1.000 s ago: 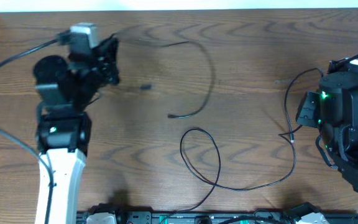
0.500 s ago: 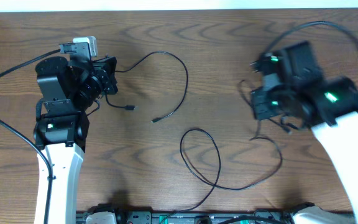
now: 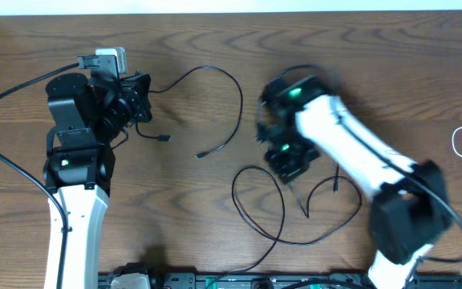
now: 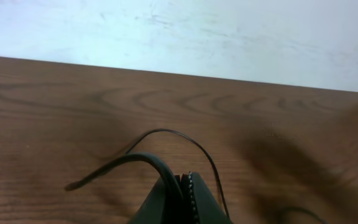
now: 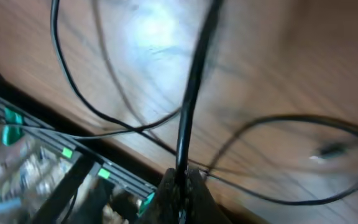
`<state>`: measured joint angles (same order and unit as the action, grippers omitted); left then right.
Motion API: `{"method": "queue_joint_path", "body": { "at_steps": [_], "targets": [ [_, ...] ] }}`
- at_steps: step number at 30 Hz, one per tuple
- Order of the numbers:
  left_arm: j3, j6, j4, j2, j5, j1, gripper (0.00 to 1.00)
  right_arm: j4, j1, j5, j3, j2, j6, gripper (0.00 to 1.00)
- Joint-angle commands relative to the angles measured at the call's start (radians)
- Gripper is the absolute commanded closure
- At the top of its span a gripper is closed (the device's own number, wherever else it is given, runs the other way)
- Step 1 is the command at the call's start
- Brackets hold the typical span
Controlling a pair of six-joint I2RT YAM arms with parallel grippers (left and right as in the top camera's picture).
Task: Untangle cables
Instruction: 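Move the right gripper to the black cable loop at center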
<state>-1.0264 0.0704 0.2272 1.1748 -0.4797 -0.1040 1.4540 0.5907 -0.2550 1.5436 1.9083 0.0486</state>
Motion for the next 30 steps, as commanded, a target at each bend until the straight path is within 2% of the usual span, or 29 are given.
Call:
{"method": "queue_joint_path", "body": {
  "at_steps": [1,5,9,11,15,27,29,30],
  "targets": [
    [0.0,-0.026,-0.003,0.0,-0.005,-0.004,0.93,0.003,0.103,-0.021,0.011,0.055,0.027,0.99],
    [0.0,-0.026,-0.003,0.001,-0.005,-0.004,0.93,-0.027,0.228,0.041,0.011,0.087,0.061,0.99],
    [0.0,-0.026,-0.002,0.001,-0.005,-0.004,0.93,-0.079,0.288,0.113,0.011,0.088,0.061,0.99],
    [0.0,-0.026,0.001,0.001,-0.005,-0.004,0.93,-0.112,0.298,0.123,0.011,0.088,0.061,0.99],
    [0.0,-0.026,0.008,0.001,-0.005,-0.004,0.93,-0.21,0.299,0.121,0.011,0.089,0.005,0.82],
    [0.0,-0.025,0.008,0.001,-0.005,-0.004,0.93,-0.294,0.313,0.121,0.011,0.089,-0.156,0.83],
    [0.0,-0.026,0.008,0.001,-0.005,-0.004,0.93,-0.304,0.32,0.121,0.01,0.089,-0.191,0.8],
    [0.0,-0.025,0.008,0.001,-0.005,-0.004,0.93,-0.308,0.322,0.121,0.009,0.089,-0.198,0.74]
  ]
}}
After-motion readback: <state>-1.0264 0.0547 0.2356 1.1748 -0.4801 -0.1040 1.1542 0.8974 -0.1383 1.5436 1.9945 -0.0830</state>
